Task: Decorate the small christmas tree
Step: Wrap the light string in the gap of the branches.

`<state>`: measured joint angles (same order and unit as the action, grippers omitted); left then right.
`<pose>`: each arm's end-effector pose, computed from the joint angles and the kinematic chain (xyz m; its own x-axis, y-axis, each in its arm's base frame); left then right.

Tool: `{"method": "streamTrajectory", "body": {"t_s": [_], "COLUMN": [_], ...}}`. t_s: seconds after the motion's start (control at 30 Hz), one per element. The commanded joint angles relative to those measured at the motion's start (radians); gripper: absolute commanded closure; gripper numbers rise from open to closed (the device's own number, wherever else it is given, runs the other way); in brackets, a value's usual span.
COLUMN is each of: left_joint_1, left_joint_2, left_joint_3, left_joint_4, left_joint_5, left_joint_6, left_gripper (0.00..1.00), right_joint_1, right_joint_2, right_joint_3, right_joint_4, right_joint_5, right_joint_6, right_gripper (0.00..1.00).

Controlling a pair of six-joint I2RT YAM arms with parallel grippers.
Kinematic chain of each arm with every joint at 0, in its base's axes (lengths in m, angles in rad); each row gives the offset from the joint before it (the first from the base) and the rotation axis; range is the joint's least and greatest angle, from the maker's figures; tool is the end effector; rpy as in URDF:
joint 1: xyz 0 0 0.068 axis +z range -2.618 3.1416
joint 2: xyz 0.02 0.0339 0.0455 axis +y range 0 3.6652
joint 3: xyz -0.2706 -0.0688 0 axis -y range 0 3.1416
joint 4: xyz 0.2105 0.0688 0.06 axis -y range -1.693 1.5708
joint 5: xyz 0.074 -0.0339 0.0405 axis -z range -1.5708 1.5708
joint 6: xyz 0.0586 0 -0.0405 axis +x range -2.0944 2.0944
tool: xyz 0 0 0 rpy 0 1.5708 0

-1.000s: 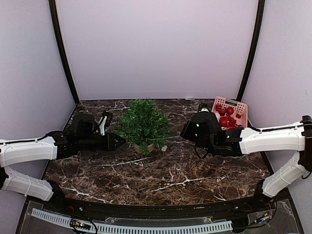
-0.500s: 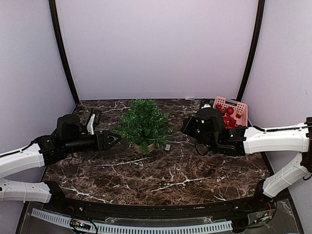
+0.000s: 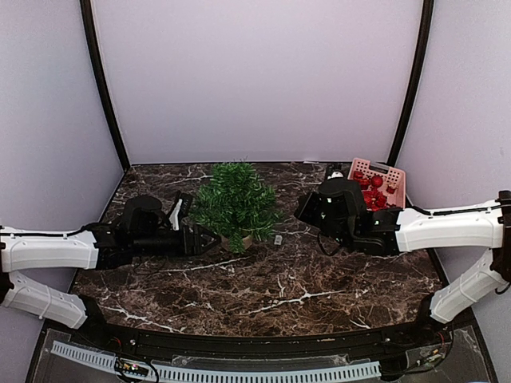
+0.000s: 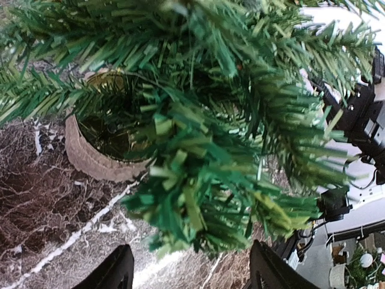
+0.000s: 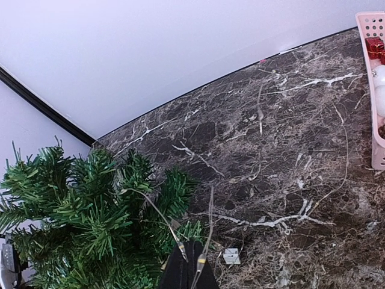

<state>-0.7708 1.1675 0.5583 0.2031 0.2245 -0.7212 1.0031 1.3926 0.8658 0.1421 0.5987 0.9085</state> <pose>0.1640 -0.1774 0.2393 -0.7582 -0.1610 -0.6319 0.4332 0.5999 -0.6726 0.1879 0.2332 0.2799 -0.4518 0.5030 -0.7368 -0.0964 0.7935 0.6009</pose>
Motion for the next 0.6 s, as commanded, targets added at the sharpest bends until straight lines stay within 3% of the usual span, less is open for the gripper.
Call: {"method": "streamTrajectory", "body": {"t_s": [0.0, 0.17, 0.27, 0.33, 0.4, 0.57], "left_joint_1": [-0.003, -0.002, -0.001, 0.001, 0.012, 0.081], "left_joint_2": [0.005, 0.023, 0.023, 0.010, -0.010, -0.053], "left_joint_3": [0.028, 0.034, 0.034, 0.031, 0.021, 0.006], "left_joint_4": [0.055, 0.054, 0.046, 0.025, 0.004, -0.028], "left_joint_5": [-0.042, -0.073, -0.093, -0.114, -0.124, -0.063], "left_joint_6": [-0.015, -0.022, -0.026, -0.024, -0.019, 0.030], "left_gripper": [0.36, 0.61, 0.83, 0.92, 0.99, 1.00], "right_joint_1": [-0.004, -0.005, -0.002, 0.007, 0.022, 0.074], "right_joint_2": [-0.010, -0.010, -0.008, -0.007, -0.005, 0.010], "right_joint_3": [0.030, 0.039, 0.039, 0.041, 0.043, 0.044], "right_joint_4": [0.040, 0.044, 0.052, 0.052, 0.046, 0.022], "right_joint_5": [0.013, 0.015, 0.009, 0.012, 0.026, 0.069], "right_joint_6": [-0.022, -0.035, -0.033, -0.033, -0.030, 0.004], "right_gripper": [1.00, 1.00, 1.00, 1.00, 1.00, 1.00]}}
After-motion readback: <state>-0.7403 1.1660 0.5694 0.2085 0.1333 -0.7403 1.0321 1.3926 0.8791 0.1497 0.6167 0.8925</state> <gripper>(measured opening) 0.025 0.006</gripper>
